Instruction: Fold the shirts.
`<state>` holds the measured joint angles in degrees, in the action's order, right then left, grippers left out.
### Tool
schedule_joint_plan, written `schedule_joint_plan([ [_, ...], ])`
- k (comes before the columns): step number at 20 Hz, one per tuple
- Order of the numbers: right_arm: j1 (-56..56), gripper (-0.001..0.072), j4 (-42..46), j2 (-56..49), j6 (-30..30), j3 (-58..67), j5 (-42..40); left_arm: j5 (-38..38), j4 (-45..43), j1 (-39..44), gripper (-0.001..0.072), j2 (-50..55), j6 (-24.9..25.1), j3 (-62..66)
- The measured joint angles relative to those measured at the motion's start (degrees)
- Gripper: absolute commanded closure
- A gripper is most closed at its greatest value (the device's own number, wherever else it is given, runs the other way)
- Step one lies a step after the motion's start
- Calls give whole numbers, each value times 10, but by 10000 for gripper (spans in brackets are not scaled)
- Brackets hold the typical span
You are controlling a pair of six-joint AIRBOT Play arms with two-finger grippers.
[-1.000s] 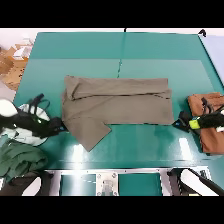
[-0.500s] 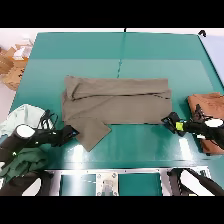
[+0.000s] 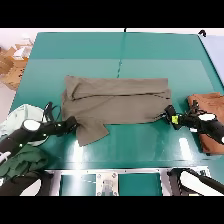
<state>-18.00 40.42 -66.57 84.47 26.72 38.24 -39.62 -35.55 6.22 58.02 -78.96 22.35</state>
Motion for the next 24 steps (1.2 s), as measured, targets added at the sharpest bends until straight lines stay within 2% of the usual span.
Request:
schedule_joint_plan([
  [6,-49,698,80,47,-3,17,120,-183,-141,1,682,-53,-57,95],
  [10,-75,697,104,88,5,37,182,-276,-181,1,683,-74,-81,137],
  [14,-78,697,93,98,7,94,202,-294,-197,2,683,-68,-86,209],
  [17,-55,697,86,72,7,158,190,-283,-207,1,683,-16,-80,288],
  [24,-7,695,67,-127,10,341,148,-242,-229,-9,681,217,-64,530],
])
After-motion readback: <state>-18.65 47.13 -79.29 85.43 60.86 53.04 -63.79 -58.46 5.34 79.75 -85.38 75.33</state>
